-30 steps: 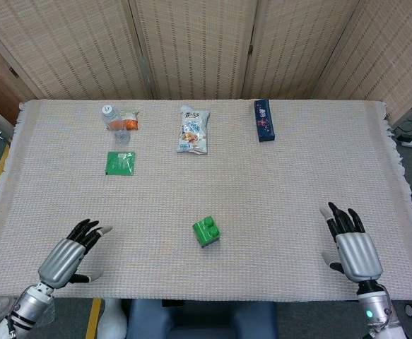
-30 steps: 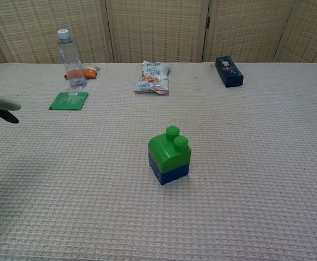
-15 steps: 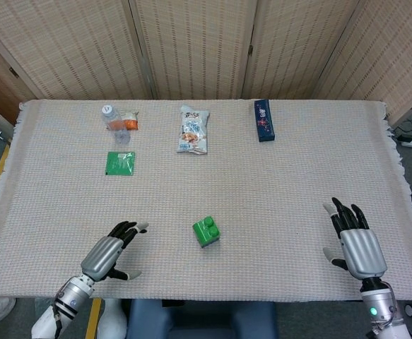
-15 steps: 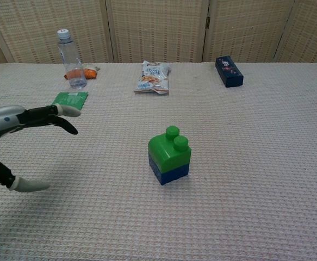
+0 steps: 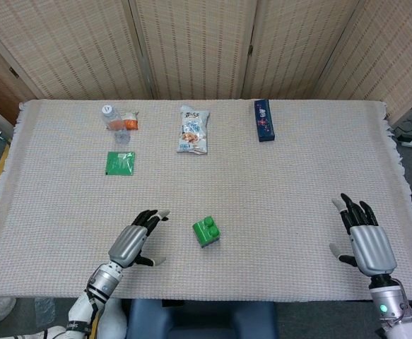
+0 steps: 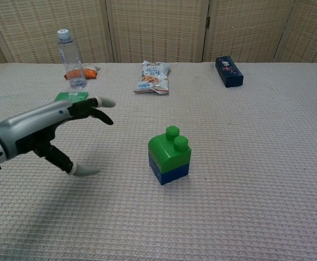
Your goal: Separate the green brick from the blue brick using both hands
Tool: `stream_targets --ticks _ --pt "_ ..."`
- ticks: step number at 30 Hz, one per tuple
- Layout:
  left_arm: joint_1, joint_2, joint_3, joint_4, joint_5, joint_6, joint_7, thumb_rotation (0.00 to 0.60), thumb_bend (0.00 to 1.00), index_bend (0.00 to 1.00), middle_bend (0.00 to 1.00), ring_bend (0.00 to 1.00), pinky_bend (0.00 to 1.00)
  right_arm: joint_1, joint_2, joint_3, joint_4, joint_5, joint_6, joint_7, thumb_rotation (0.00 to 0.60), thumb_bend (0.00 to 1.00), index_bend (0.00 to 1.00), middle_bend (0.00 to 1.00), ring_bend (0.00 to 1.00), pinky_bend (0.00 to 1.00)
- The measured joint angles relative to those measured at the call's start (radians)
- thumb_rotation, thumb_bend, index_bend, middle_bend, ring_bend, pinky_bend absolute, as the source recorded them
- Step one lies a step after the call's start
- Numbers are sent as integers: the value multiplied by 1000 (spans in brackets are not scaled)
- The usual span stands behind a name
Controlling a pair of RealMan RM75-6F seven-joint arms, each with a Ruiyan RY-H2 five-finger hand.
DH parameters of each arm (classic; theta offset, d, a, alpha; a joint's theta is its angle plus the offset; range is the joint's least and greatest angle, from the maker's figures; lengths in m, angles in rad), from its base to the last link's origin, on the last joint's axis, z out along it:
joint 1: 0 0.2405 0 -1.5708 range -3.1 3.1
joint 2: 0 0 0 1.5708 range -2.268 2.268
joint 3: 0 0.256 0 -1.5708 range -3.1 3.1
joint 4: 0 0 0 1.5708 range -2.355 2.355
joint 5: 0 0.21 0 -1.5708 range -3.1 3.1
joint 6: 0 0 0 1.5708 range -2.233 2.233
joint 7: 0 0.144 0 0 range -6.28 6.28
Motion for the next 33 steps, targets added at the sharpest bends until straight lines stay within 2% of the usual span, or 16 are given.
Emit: stream_targets --ticks 8,20,27,33 --pt "-43 -122 -30 36 -104 -25 48 600 224 65 204 56 11 -6 33 15 -2 6 12 69 600 313 0 0 96 0" --pt "-101 -278 -92 155 -173 -1 114 600 212 104 204 66 11 -2 71 28 5 33 -12 136 600 313 0 0 97 0" --pt "-124 -335 -112 226 -168 5 78 600 212 116 204 67 11 -4 92 36 9 37 -11 182 600 313 0 0 96 0" --pt "-132 -353 -109 229 -178 4 87 600 212 112 204 65 10 0 98 36 16 44 -29 195 600 313 0 0 96 0"
